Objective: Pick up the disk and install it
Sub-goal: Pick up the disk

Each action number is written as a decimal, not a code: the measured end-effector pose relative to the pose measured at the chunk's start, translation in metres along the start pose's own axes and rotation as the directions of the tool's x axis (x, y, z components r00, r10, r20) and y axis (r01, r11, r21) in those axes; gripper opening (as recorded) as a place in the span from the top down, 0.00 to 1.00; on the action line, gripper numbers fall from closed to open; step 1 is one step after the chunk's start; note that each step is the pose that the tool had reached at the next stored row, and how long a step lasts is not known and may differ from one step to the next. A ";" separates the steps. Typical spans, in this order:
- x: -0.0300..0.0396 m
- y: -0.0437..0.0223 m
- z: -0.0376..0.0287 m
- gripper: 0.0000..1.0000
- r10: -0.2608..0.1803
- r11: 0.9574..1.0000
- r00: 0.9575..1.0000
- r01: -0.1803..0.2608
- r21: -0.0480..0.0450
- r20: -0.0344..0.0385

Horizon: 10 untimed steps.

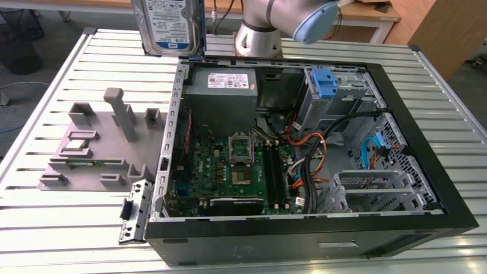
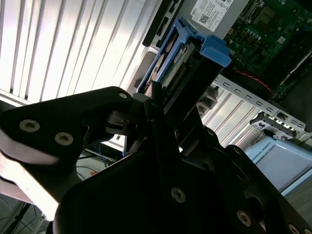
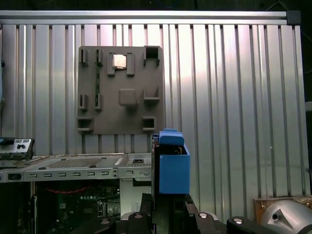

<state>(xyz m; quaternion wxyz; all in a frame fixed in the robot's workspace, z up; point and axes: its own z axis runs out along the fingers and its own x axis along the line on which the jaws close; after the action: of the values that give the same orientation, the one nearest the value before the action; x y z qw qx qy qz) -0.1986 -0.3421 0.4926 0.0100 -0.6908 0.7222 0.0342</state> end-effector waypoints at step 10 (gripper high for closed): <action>-0.0008 -0.0183 -0.0006 0.65 0.000 1.000 1.000 0.000 0.000 0.000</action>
<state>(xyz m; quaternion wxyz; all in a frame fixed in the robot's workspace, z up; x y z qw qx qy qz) -0.1802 -0.3421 0.4926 0.0099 -0.6908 0.7222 0.0342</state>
